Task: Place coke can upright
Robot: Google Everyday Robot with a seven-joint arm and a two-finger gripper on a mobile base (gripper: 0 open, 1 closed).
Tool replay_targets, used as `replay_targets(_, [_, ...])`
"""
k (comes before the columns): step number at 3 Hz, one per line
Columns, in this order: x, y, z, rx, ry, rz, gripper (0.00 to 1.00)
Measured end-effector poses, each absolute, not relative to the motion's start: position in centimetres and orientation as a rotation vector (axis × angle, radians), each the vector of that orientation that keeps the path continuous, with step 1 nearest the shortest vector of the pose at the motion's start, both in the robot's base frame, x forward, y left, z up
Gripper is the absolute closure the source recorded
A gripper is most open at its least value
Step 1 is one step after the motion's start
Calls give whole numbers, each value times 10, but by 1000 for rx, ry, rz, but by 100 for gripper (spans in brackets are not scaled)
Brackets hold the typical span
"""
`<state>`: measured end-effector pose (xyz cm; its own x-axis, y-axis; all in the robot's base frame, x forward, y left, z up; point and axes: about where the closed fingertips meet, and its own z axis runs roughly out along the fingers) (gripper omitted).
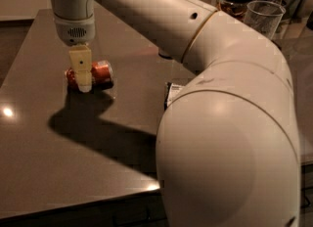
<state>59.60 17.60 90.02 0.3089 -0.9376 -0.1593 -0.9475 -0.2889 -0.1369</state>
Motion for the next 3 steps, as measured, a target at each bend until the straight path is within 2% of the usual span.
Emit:
replay_targets(2, [604, 182, 873, -2393, 1787, 67, 0])
replay_targets(3, [603, 184, 867, -2385, 1820, 64, 18])
